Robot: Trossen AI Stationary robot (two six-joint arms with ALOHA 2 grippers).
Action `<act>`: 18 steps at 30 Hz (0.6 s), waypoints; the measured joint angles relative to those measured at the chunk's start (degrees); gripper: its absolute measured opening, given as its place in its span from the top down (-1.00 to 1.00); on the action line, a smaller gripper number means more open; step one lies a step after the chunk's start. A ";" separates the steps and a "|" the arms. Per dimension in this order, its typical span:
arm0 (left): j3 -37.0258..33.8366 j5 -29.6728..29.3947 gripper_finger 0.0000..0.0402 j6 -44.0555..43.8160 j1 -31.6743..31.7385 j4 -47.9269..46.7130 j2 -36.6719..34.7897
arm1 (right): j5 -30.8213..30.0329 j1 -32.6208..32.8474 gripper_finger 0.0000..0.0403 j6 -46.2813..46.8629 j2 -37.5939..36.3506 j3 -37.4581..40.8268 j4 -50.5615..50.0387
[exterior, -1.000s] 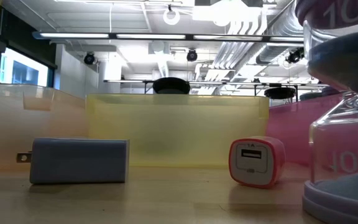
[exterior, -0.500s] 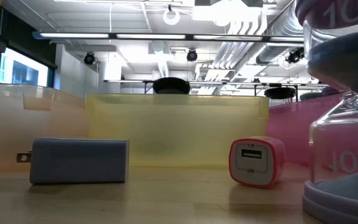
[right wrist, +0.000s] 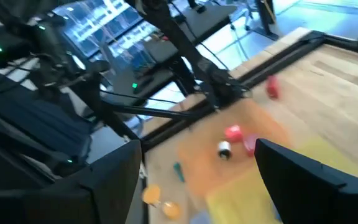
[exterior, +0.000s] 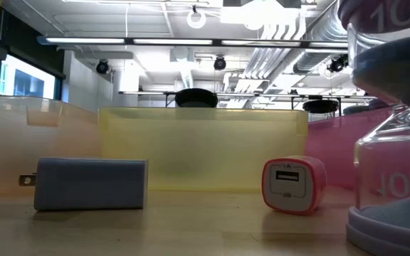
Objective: Pick & Place Office items
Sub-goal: Put the light blue digital timer into the yellow bin
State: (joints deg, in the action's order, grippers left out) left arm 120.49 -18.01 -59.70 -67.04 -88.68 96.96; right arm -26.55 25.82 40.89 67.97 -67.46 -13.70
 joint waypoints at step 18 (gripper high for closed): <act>-0.43 -13.83 -0.45 -7.66 -10.52 -1.07 9.99 | -4.91 9.58 -0.51 -2.60 11.61 0.02 19.16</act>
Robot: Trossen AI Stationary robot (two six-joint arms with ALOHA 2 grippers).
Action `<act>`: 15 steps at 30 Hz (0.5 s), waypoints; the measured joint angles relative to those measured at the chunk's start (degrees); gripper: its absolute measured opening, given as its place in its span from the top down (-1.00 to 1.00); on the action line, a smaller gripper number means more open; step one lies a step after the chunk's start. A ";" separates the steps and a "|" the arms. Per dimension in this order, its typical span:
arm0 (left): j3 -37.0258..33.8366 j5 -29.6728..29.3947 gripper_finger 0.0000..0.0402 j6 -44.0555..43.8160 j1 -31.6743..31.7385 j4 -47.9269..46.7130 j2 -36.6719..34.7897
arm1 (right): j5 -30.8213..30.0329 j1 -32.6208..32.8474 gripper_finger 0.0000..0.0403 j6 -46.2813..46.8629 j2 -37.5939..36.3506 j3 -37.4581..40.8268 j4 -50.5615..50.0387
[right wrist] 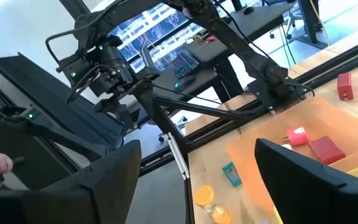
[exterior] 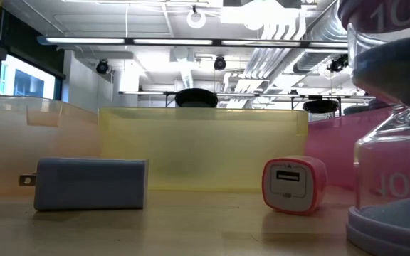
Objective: Pick & Place Office items
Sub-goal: Put the light blue digital timer into the yellow bin
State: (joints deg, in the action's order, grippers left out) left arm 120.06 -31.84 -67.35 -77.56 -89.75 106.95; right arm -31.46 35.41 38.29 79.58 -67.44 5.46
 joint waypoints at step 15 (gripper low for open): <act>-3.75 -4.18 -0.45 9.55 4.62 -0.33 0.03 | 3.00 0.50 -0.51 -2.04 0.09 0.00 2.08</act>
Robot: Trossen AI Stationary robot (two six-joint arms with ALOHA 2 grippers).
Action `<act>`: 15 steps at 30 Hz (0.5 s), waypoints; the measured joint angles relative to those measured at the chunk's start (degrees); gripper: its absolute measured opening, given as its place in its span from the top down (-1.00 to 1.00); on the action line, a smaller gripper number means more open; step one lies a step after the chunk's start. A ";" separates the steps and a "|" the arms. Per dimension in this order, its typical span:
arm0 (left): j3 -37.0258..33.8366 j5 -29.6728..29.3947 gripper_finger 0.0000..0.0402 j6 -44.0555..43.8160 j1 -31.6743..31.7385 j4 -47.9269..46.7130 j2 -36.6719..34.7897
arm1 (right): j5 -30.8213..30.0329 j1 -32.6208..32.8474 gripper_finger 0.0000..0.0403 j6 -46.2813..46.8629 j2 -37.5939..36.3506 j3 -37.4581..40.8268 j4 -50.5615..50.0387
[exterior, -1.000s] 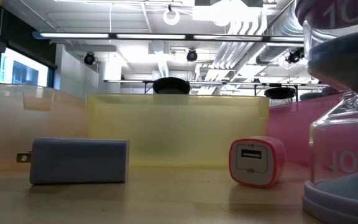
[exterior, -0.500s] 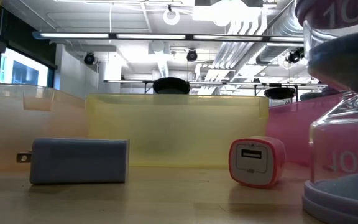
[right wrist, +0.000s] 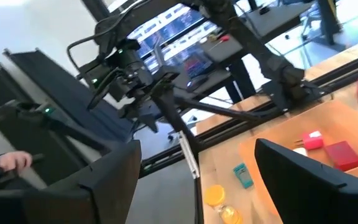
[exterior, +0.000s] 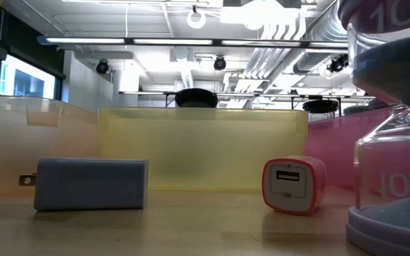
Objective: Pick & Place Office items
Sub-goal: Put the light blue digital timer into the yellow bin
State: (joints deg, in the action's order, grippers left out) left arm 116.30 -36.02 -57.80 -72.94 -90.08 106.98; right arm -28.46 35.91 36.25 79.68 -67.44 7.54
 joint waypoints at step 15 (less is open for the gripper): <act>-0.32 3.25 -0.45 -7.81 5.09 0.10 1.33 | 5.06 4.40 -0.51 -0.77 0.00 0.00 -0.35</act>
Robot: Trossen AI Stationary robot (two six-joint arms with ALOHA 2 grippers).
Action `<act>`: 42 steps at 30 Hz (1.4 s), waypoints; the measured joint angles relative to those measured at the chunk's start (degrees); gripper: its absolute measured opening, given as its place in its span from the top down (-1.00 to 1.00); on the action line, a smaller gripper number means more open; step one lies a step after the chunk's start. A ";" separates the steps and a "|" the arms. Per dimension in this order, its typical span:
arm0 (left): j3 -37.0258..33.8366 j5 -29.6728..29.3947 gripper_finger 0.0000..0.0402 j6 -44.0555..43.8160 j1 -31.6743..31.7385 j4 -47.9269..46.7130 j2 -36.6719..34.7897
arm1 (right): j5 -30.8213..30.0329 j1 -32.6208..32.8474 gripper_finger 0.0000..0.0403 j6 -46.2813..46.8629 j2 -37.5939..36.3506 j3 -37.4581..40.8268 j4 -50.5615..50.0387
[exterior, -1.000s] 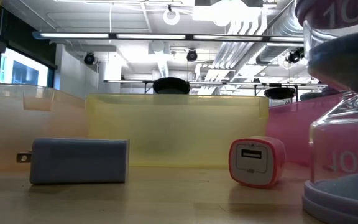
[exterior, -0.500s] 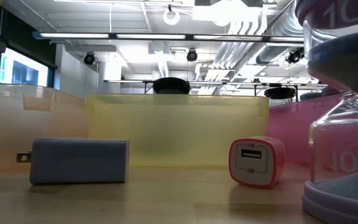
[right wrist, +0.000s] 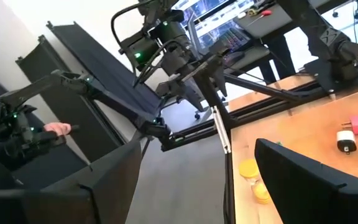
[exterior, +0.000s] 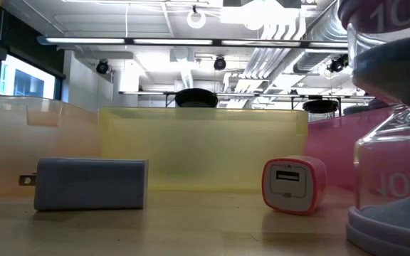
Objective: Pick & Place Office items
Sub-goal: Put the light blue digital timer into the yellow bin
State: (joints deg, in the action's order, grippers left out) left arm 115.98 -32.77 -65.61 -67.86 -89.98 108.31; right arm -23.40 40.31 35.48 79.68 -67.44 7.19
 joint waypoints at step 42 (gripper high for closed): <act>-31.24 5.03 -0.45 -8.10 0.58 28.23 0.09 | -0.63 4.18 -0.51 -0.70 0.26 0.00 -5.21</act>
State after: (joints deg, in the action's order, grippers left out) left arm 84.74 -27.75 -73.71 -67.27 -61.75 108.40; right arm -24.03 44.48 34.79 79.94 -67.44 1.98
